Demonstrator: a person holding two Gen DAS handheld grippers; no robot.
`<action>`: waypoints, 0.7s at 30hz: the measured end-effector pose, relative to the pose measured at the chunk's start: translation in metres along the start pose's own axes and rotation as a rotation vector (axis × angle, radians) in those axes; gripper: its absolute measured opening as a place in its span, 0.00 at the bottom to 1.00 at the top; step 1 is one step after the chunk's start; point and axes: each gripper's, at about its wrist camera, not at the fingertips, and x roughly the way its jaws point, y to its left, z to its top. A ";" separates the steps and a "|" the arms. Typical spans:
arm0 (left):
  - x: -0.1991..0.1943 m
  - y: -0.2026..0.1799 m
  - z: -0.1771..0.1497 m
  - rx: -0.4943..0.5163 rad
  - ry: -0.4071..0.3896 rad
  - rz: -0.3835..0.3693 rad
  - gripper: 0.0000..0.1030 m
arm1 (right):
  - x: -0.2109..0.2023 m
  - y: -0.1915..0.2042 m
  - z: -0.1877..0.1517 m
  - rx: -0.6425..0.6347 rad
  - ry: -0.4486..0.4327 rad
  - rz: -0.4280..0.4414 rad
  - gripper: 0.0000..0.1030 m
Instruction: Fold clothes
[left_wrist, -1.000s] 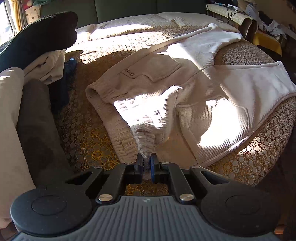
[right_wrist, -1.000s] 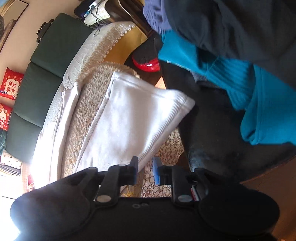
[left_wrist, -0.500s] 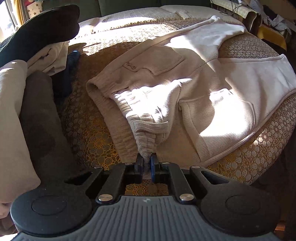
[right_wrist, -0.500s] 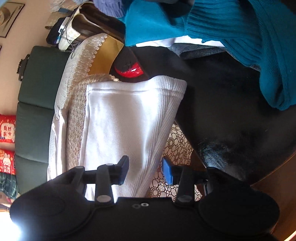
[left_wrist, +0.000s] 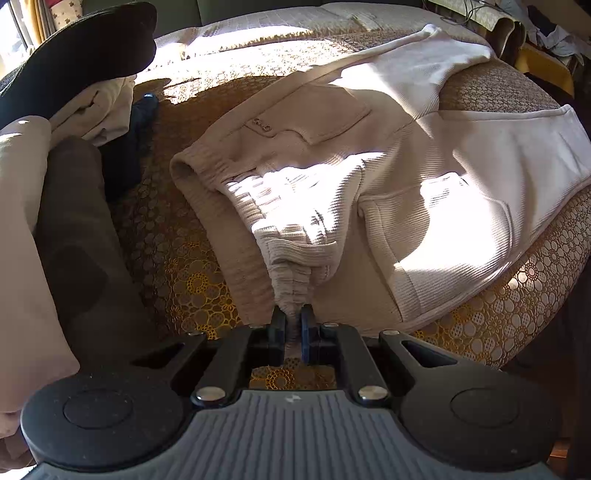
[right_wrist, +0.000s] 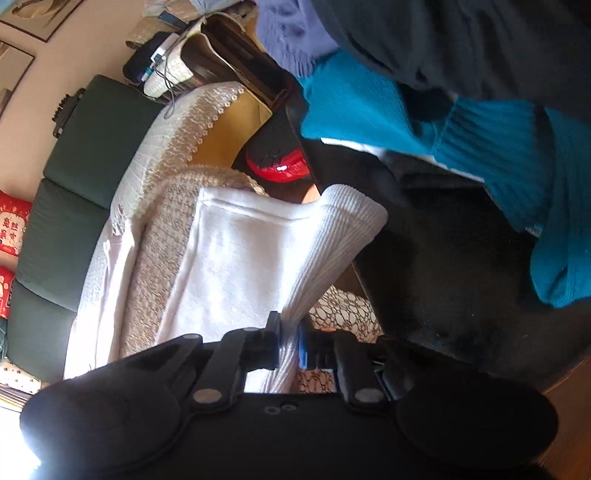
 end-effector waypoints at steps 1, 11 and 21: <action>-0.002 -0.001 0.000 0.007 -0.004 -0.004 0.06 | -0.007 0.004 0.002 -0.012 -0.019 0.008 1.00; -0.011 -0.019 -0.013 0.094 0.023 -0.133 0.06 | -0.065 0.013 0.020 -0.102 -0.096 -0.007 1.00; -0.013 -0.019 -0.017 0.095 0.025 -0.174 0.06 | -0.075 0.009 0.012 -0.133 -0.067 -0.018 1.00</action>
